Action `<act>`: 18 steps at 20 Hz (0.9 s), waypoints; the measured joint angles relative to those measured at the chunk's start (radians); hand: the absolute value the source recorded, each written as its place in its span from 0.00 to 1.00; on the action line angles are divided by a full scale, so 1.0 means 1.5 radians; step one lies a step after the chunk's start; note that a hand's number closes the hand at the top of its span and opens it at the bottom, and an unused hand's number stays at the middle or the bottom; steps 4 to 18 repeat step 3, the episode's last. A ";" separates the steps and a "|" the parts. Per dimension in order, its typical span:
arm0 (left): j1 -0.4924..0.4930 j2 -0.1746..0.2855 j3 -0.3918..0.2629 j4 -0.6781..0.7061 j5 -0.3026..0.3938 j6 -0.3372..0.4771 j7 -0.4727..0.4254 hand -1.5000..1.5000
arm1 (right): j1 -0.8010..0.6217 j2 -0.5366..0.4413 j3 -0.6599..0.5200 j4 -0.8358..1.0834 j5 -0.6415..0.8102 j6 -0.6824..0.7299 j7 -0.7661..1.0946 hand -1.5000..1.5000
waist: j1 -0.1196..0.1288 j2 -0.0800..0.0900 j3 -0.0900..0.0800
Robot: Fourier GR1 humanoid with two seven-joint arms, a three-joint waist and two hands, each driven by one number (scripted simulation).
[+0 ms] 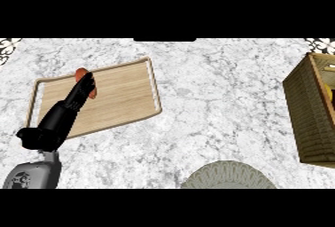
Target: Pick the lemon from the placemat and place it in the basket
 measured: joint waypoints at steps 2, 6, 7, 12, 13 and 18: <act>0.001 0.000 0.002 0.000 0.001 0.000 -0.003 0.50 | -0.012 -0.026 -0.027 0.036 -0.027 0.010 0.021 0.00 | 0.000 0.000 0.000; 0.004 0.000 0.001 -0.011 0.002 0.000 0.006 0.50 | -0.012 -0.038 -0.040 0.053 -0.040 0.019 0.029 0.00 | 0.000 0.000 0.000; 0.004 0.000 0.001 -0.011 0.002 0.000 0.006 0.50 | -0.012 -0.038 -0.040 0.053 -0.040 0.019 0.029 0.00 | 0.000 0.000 0.000; 0.004 0.000 0.001 -0.011 0.002 0.000 0.006 0.50 | -0.012 -0.038 -0.040 0.053 -0.040 0.019 0.029 0.00 | 0.000 0.000 0.000; 0.004 0.000 0.001 -0.011 0.002 0.000 0.006 0.50 | -0.012 -0.038 -0.040 0.053 -0.040 0.019 0.029 0.00 | 0.000 0.000 0.000; 0.004 0.000 0.001 -0.011 0.002 0.000 0.006 0.50 | -0.012 -0.038 -0.040 0.053 -0.040 0.019 0.029 0.00 | 0.000 0.000 0.000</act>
